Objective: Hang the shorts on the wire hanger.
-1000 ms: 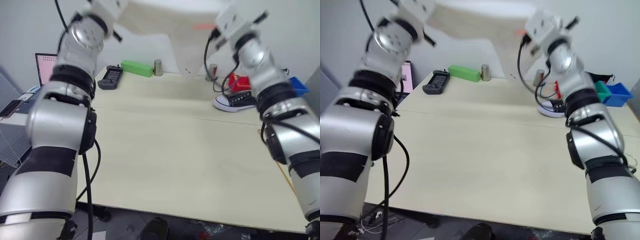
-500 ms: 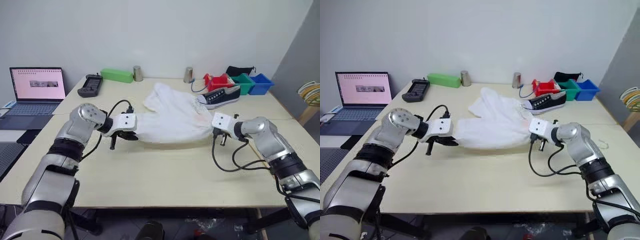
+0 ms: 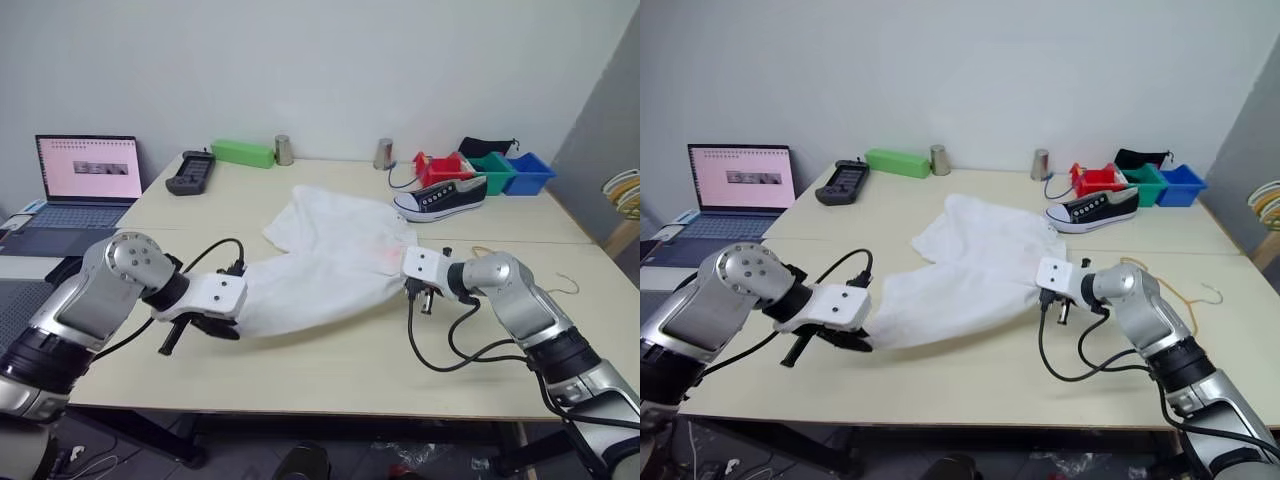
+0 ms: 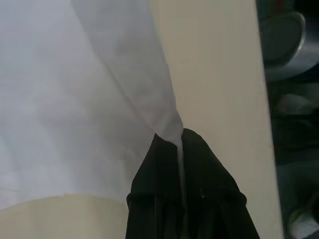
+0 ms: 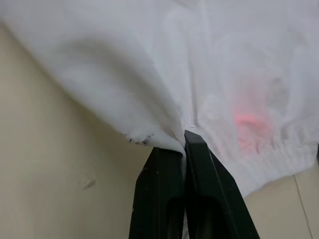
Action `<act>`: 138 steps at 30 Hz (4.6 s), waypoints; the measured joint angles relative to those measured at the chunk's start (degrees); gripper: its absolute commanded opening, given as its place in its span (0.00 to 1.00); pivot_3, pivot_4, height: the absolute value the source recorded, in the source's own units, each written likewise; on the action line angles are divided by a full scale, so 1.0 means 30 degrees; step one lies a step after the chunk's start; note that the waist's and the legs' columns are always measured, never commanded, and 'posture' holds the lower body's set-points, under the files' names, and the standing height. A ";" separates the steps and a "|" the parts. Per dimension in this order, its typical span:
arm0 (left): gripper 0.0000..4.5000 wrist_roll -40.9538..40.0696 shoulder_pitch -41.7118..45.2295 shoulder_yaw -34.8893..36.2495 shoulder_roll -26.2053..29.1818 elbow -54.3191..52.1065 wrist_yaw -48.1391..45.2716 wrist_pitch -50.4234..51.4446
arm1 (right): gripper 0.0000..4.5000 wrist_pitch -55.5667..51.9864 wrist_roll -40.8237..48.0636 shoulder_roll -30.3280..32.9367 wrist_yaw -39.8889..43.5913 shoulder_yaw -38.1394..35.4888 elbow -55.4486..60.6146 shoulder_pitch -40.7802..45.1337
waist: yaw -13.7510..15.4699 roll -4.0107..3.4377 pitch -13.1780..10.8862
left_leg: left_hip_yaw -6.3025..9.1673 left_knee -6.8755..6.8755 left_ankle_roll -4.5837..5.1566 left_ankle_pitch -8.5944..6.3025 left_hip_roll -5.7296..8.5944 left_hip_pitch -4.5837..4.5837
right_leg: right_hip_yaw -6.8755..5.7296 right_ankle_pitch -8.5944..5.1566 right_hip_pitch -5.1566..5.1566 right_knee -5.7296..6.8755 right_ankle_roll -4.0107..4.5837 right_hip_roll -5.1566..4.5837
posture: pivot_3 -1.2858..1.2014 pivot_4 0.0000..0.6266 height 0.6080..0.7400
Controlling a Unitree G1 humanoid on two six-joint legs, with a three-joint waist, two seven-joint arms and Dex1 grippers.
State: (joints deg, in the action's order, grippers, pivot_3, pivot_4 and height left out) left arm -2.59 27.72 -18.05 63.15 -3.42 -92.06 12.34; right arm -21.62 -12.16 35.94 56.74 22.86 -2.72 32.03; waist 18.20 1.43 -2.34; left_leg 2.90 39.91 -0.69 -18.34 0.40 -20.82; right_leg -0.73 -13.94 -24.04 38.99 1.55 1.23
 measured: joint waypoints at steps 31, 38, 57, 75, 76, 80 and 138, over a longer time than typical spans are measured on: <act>0.99 -0.2190 -0.1141 -0.0835 -0.0031 -0.0537 -0.0019 -0.0501 | 1.00 -0.1345 0.2509 0.5096 0.5590 0.0483 0.6192 -0.3907 | 0.1500 -0.0053 -0.0028 | -0.0178 0.0014 0.0009 -0.0023 0.0025 -0.0003 | -0.0019 -0.0098 -0.0013 -0.0046 -0.0154 0.0024 | 0.68 0.00 1.00; 1.00 -0.7319 0.1075 -0.0165 -0.0022 -0.1349 -0.0024 0.2772 | 1.00 -0.0512 0.2016 0.4952 0.4885 0.0309 0.4092 -0.2093 | 0.1524 -0.0060 -0.0034 | -0.0183 0.0021 0.0008 -0.0025 0.0034 -0.0004 | -0.0020 -0.0111 -0.0006 -0.0058 -0.0175 0.0039 | 0.69 0.00 1.00; 1.00 -0.7925 0.0596 0.0619 -0.4105 -0.3523 0.4478 0.6110 | 0.55 0.4145 -0.0107 0.4283 0.5651 0.1450 -0.1290 -0.0735 | 0.1427 -0.0054 -0.0029 | -0.0143 0.0022 0.0037 -0.0042 0.0016 -0.0005 | 0.0036 -0.0049 -0.0002 -0.0040 -0.0066 0.0028 | 0.70 0.00 1.00; 1.00 -0.7896 0.0261 0.1305 -0.4059 -0.3613 0.4989 0.6166 | 0.01 0.0769 0.1521 0.7162 0.8636 0.0964 0.5840 -0.4925 | 0.2299 -0.0054 -0.0026 | -0.0116 0.0024 0.0038 -0.0059 0.0031 -0.0023 | -0.0023 -0.0063 0.0008 -0.0091 -0.0089 -0.0002 | 0.69 0.00 1.00; 1.00 -0.7876 0.0263 0.1304 -0.4071 -0.3613 0.4992 0.6163 | 0.01 0.0095 0.1645 0.7130 0.8638 0.0963 0.6202 -0.5023 | 0.2298 -0.0055 -0.0026 | -0.0137 0.0024 0.0037 -0.0059 0.0033 -0.0022 | -0.0020 -0.0111 0.0007 -0.0092 -0.0170 0.0006 | 0.69 0.00 1.00; 1.00 -0.7836 0.0264 0.1298 -0.4127 -0.3612 0.4968 0.6156 | 0.06 -0.1710 0.2164 0.6921 0.8567 0.0968 0.6845 -0.5144 | 0.2297 -0.0056 -0.0027 | -0.0150 0.0024 0.0035 -0.0060 0.0032 -0.0019 | -0.0019 -0.0115 0.0004 -0.0096 -0.0174 0.0021 | 0.69 0.00 1.00; 1.00 -0.2594 0.3649 -0.1580 -1.7196 0.2318 1.2273 0.2942 | 0.82 -1.0048 0.6947 0.2687 -0.7175 -1.1400 -0.5365 -0.4426 | -0.2802 -0.0166 0.0081 | -0.0009 -0.0036 0.0150 -0.0122 0.0005 0.0241 | 0.0105 -0.0120 0.0261 -0.0013 0.0041 0.0007 | 0.63 0.00 1.00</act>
State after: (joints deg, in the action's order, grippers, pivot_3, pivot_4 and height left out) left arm -10.37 38.67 -22.79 11.56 3.53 -55.24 21.17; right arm -51.76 8.68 44.00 35.22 -11.34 -18.82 18.75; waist 9.80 0.93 -2.10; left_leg 2.87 39.80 -0.24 -18.71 0.41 -20.10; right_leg -0.42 -14.30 -23.25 38.95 1.68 1.25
